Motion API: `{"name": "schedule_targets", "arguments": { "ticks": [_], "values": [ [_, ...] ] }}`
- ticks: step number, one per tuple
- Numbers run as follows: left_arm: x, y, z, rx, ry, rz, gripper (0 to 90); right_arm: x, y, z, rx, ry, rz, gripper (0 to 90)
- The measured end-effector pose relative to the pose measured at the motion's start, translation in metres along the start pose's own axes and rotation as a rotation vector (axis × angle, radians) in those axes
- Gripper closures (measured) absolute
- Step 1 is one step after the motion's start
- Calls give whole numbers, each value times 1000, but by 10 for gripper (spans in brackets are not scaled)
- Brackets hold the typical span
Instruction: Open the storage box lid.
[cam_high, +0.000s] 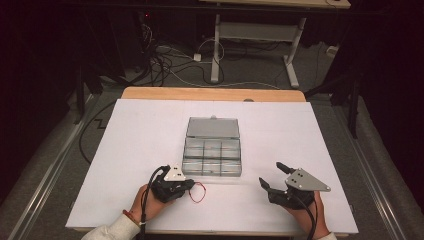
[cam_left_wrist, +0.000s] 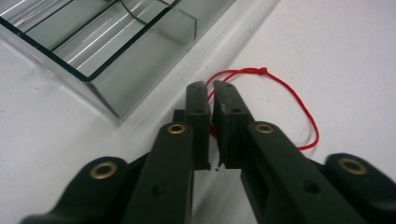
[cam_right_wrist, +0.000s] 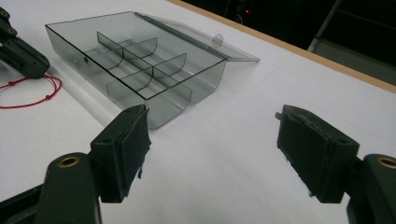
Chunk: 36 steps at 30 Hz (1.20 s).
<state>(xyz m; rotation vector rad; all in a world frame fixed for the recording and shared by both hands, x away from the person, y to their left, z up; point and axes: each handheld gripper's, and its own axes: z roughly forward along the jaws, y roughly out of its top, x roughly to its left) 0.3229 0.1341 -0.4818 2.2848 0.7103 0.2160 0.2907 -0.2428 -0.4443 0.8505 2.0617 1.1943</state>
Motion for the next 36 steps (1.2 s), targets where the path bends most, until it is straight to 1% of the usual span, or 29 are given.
{"name": "schedule_targets", "arguments": {
  "ticks": [3, 5, 8, 13, 17, 22, 24, 28, 31, 36],
  "values": [
    [-1, 0, -1, -3, 0, 12, 863, 0, -1, 0, 4, 1, -7, 251],
    [-2, 0, -2, -9, -8, 25, 864, 0, 0, 0, 4, 0, -9, 251],
    [-2, -1, -7, -38, -9, 34, 864, -1, 0, -1, 0, -3, -17, 251],
    [-2, 1, -20, -109, 1, 39, 864, -1, 0, -1, -4, -8, -15, 251],
    [-3, 2, -26, -141, 7, 40, 864, -1, 0, -1, -6, -11, -10, 251],
    [-2, 2, -28, -163, 4, 42, 864, -2, 1, -1, -12, -14, -12, 247],
    [-2, 3, -29, -173, 4, 44, 864, -3, 1, -1, -17, -22, -9, 246],
    [-1, 3, -31, -177, -1, 50, 864, -4, 1, 0, -17, -25, -6, 246],
    [-1, 3, -33, -185, 6, 60, 864, -3, 1, 0, -18, -25, -11, 246],
    [-3, 5, -35, -195, 8, 73, 865, -3, 1, -1, -22, -27, -7, 245]
  ]
}}
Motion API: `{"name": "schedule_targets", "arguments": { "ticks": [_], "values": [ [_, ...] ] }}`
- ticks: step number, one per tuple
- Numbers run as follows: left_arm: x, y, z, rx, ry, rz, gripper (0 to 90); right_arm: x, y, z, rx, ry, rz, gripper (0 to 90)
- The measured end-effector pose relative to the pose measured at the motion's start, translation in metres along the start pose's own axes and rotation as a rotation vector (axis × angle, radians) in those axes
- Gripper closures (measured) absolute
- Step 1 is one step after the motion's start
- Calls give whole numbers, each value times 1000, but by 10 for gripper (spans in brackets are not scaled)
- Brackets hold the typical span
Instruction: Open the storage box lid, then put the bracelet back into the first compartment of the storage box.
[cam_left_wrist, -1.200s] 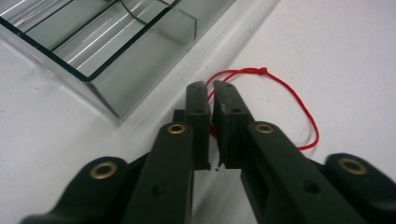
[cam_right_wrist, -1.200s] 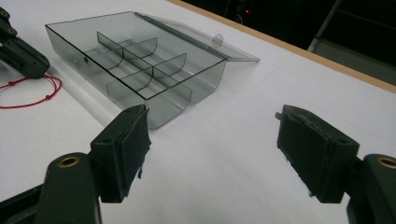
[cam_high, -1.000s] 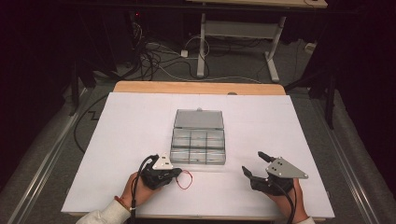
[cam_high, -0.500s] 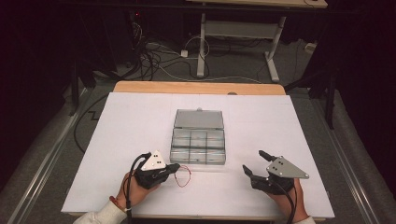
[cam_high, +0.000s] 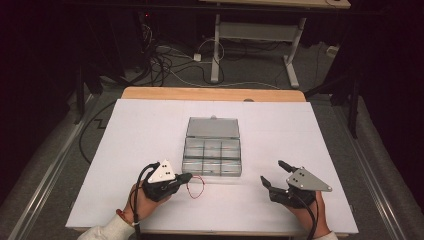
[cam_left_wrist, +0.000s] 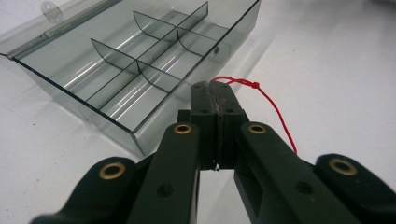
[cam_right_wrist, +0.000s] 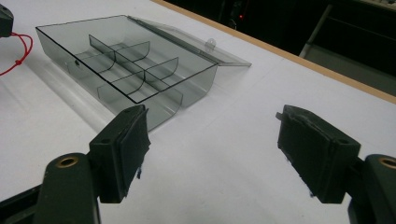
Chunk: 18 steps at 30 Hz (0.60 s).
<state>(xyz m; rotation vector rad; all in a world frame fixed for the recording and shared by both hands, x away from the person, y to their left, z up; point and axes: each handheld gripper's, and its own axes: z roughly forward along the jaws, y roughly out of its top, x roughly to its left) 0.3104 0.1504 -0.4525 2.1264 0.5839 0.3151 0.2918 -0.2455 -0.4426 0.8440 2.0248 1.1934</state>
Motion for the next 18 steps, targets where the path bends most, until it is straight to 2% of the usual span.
{"name": "schedule_targets", "arguments": {
  "ticks": [6, 12, 18],
  "values": [
    [-2, 0, -2, -7, 4, 8, 865, 0, 0, 0, -4, 5, 7, 245],
    [-4, 3, -5, -16, 17, 23, 865, 3, 2, 3, -9, 16, -12, 245],
    [-2, 7, -8, -32, 31, 28, 865, 1, 1, 3, -4, 14, -10, 245]
  ]
}}
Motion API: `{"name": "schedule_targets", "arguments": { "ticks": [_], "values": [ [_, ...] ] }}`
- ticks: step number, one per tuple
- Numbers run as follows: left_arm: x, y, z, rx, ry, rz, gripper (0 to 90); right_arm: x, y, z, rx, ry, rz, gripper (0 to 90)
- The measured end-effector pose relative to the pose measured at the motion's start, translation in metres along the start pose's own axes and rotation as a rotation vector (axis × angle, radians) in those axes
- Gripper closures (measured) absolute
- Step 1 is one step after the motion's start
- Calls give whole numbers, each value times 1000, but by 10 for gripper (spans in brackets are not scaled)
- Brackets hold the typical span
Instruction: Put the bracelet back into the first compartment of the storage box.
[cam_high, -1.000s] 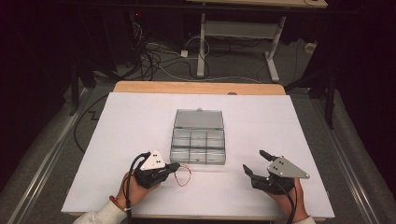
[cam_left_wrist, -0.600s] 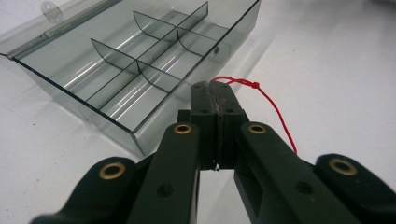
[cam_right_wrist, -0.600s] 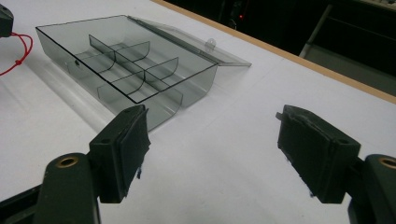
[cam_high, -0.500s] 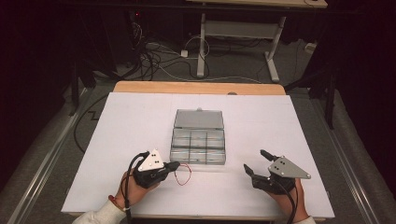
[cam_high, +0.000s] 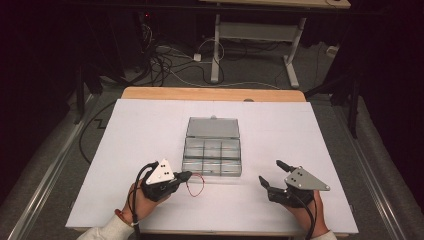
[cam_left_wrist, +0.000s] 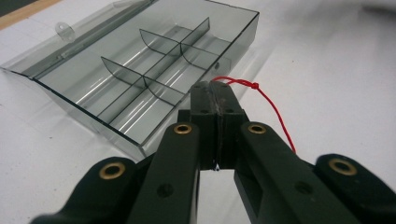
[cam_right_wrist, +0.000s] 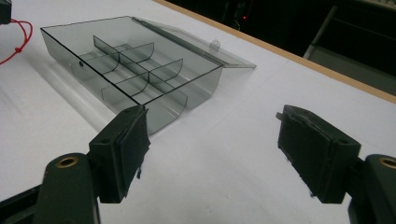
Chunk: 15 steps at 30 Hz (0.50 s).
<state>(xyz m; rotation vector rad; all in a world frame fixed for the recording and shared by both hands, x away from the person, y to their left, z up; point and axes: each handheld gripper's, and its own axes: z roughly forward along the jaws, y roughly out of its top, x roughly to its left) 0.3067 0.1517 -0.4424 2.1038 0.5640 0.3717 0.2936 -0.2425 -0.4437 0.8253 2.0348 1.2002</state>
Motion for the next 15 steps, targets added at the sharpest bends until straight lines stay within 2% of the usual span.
{"name": "schedule_targets", "arguments": {
  "ticks": [15],
  "values": [
    [6, 13, -12, -65, 36, 10, 865, 3, 0, -5, -7, -4, -3, 243]
  ]
}}
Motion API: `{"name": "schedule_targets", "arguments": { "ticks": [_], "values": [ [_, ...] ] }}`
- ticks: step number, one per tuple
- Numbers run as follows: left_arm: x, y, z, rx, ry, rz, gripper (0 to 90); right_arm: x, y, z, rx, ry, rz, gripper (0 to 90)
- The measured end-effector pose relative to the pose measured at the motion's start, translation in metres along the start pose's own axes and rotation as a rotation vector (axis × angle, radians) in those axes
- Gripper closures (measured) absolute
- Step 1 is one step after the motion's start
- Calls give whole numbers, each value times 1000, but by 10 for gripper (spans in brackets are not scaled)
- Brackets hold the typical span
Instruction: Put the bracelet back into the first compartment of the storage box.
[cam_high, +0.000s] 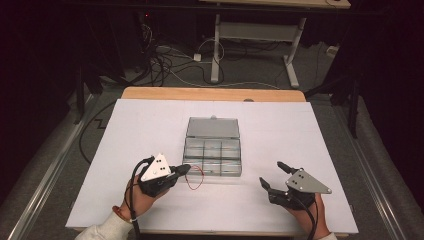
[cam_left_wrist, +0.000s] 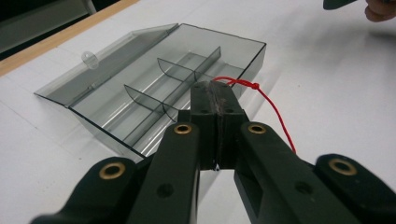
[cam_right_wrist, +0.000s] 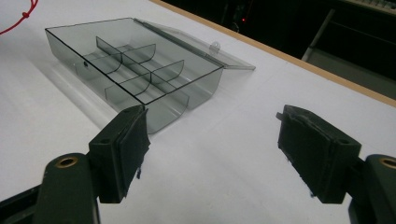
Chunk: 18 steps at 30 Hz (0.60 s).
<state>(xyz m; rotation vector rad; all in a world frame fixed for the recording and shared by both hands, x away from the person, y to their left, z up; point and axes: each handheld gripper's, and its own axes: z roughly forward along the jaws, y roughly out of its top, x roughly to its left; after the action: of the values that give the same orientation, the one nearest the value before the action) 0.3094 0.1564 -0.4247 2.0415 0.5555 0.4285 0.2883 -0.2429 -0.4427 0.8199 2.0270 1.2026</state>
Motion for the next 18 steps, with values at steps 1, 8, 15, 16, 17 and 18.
{"name": "schedule_targets", "arguments": {
  "ticks": [1, 8, 15, 16, 17, 18],
  "values": [
    [1, 1, -1, -3, 5, 0, 865, 0, 0, 1, 1, 0, -1, 243],
    [10, 7, -2, -35, 27, -7, 865, 1, -1, 3, 13, 5, -2, 242],
    [18, 10, -1, -42, 48, -15, 865, 1, -3, 5, 18, 7, -2, 242],
    [21, 10, 0, -44, 48, -22, 865, 1, -3, 6, 21, 7, -1, 242],
    [23, 10, 1, -42, 50, -26, 865, 1, -3, 6, 21, 8, -1, 243],
    [25, 10, 1, -41, 52, -30, 865, 1, -3, 6, 22, 10, -2, 244]
  ]
}}
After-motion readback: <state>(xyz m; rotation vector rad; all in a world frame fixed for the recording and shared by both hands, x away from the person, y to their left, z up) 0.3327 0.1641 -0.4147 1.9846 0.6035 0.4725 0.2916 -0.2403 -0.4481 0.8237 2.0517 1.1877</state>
